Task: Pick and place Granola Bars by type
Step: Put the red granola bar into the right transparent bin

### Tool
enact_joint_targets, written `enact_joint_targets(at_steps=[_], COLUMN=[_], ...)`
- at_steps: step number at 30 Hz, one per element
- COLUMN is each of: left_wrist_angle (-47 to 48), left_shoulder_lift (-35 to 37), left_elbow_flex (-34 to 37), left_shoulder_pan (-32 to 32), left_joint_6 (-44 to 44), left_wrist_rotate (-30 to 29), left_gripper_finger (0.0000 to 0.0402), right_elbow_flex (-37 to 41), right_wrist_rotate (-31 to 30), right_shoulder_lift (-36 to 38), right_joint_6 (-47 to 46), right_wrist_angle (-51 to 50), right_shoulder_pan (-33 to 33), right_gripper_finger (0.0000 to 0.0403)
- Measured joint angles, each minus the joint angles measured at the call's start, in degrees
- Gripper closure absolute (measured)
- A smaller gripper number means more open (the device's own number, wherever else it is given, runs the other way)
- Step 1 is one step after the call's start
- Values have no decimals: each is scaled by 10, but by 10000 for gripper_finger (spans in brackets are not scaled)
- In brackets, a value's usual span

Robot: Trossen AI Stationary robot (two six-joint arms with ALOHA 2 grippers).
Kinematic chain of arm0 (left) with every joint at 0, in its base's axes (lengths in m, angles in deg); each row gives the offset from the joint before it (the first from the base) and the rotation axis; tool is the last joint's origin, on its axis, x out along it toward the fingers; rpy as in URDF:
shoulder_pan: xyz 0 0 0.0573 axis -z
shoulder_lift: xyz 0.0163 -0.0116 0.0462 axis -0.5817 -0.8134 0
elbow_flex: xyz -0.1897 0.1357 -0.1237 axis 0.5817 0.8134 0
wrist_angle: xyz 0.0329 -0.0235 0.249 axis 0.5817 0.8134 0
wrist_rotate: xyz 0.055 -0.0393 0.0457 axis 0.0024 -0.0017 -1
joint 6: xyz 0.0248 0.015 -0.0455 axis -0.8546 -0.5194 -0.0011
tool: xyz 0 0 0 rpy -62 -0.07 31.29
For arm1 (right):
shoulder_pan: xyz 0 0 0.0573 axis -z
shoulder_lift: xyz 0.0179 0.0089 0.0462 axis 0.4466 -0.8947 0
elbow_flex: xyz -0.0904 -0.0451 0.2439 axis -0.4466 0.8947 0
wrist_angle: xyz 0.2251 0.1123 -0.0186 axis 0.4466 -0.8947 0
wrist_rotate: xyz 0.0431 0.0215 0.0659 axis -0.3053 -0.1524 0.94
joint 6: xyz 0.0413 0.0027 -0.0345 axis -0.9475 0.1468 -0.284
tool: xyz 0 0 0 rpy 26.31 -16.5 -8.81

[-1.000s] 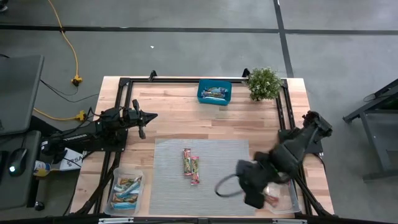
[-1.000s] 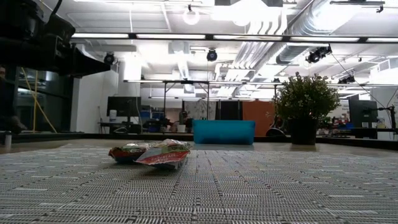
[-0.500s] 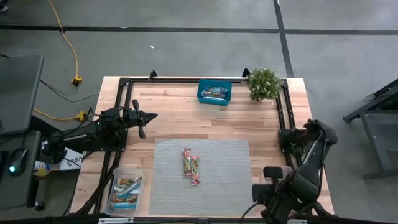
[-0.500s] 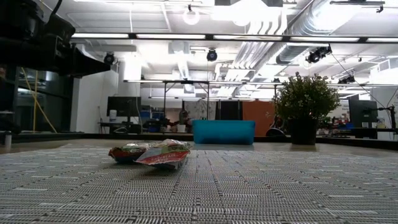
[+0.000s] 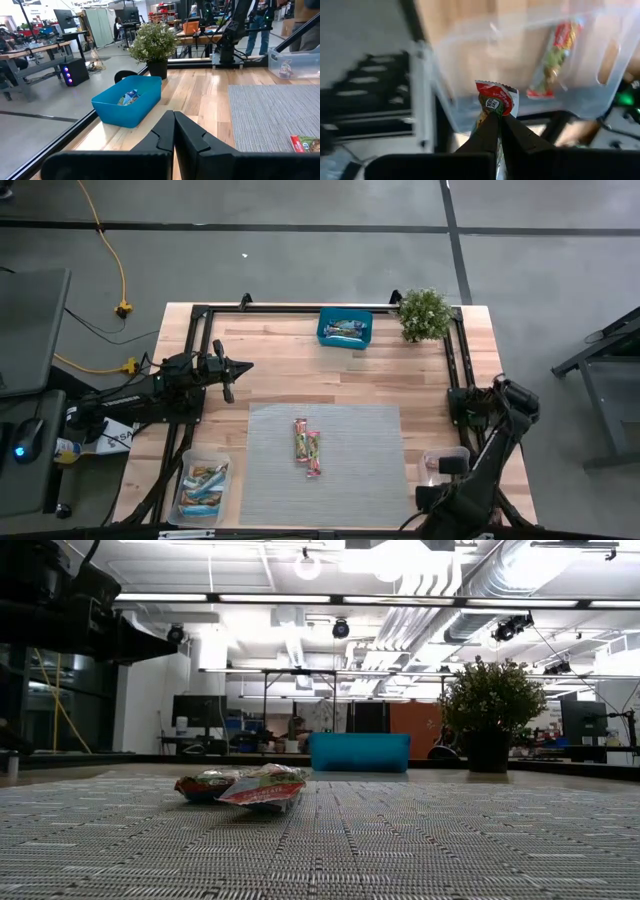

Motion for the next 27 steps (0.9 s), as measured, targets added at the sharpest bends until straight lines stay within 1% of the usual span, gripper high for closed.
enact_joint_targets(at_steps=[6,9,13,15,22,27], left_wrist_angle=[0,0,0,0,0,0], left_shoulder_lift=[0,0,0,0,0,0], left_elbow_flex=[0,0,0,0,0,0], left_shoulder_pan=[0,0,0,0,0,0], left_joint_6=[0,0,0,0,0,0], left_wrist_rotate=[0,0,0,0,0,0], left_gripper_finger=[401,401,401,401,401,401], right_elbow_flex=[84,114,145,158,193,194], right_wrist_rotate=[1,-14,-48,-65,-94,-113], right_shoulder_lift=[0,0,0,0,0,0], right_joint_6=[37,67,111,133,203,220], right_wrist_angle=[13,29,62,79,135,142], right_shoulder_pan=[-4,1,12,17,31,36], right_gripper_finger=[403,403,403,403,403,403])
